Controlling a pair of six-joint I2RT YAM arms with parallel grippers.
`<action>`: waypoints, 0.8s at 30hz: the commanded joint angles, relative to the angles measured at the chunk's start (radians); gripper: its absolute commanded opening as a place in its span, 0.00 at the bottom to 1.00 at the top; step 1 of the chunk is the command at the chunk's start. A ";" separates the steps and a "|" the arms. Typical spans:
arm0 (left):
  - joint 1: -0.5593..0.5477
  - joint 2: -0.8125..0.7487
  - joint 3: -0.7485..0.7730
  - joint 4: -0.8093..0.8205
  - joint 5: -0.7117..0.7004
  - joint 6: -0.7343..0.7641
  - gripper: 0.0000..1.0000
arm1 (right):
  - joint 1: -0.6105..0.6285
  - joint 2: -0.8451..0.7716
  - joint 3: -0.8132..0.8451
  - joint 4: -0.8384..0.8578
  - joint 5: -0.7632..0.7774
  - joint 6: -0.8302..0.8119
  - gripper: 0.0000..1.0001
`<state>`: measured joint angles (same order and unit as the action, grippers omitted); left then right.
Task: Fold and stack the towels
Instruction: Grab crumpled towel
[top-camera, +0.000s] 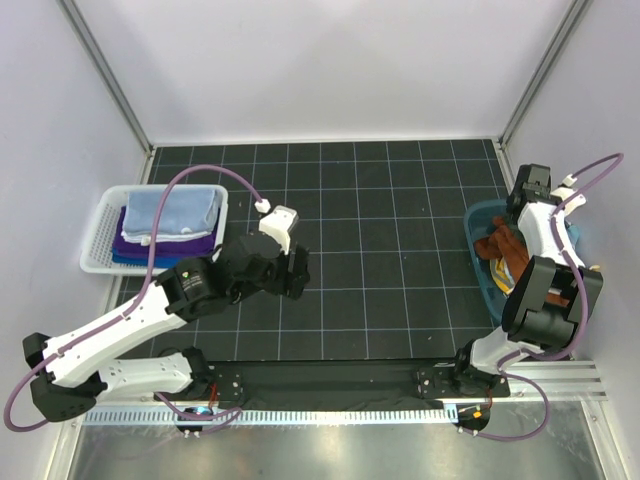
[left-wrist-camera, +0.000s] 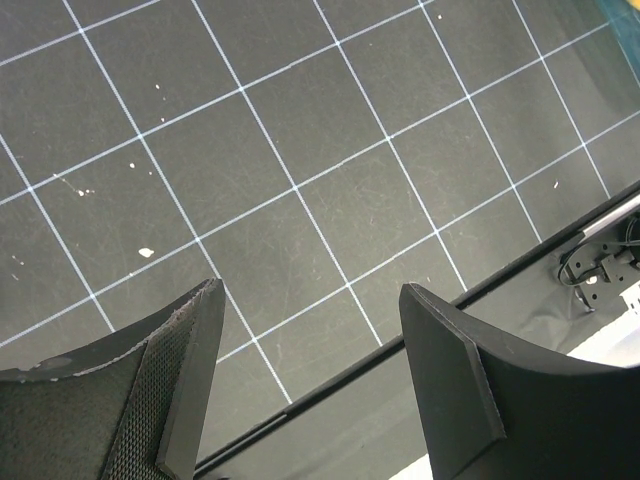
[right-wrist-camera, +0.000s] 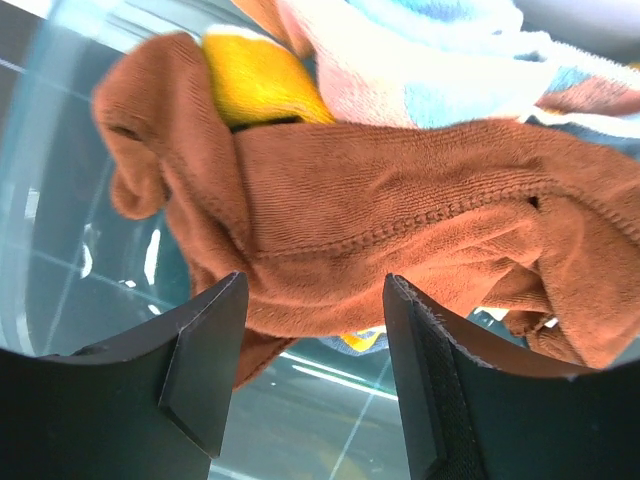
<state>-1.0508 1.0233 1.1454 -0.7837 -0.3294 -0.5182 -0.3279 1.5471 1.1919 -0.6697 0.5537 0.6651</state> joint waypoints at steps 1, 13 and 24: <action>0.000 -0.006 0.016 0.003 0.021 0.014 0.74 | -0.028 0.001 -0.046 0.084 -0.021 0.042 0.63; 0.000 -0.023 -0.018 0.026 0.033 0.027 0.74 | -0.043 -0.015 -0.109 0.139 -0.060 0.041 0.07; 0.000 -0.042 0.005 0.035 0.020 0.038 0.74 | -0.043 -0.226 0.026 0.022 -0.127 0.051 0.01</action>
<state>-1.0508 1.0115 1.1271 -0.7780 -0.3050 -0.4927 -0.3687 1.4357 1.1309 -0.6327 0.4576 0.6971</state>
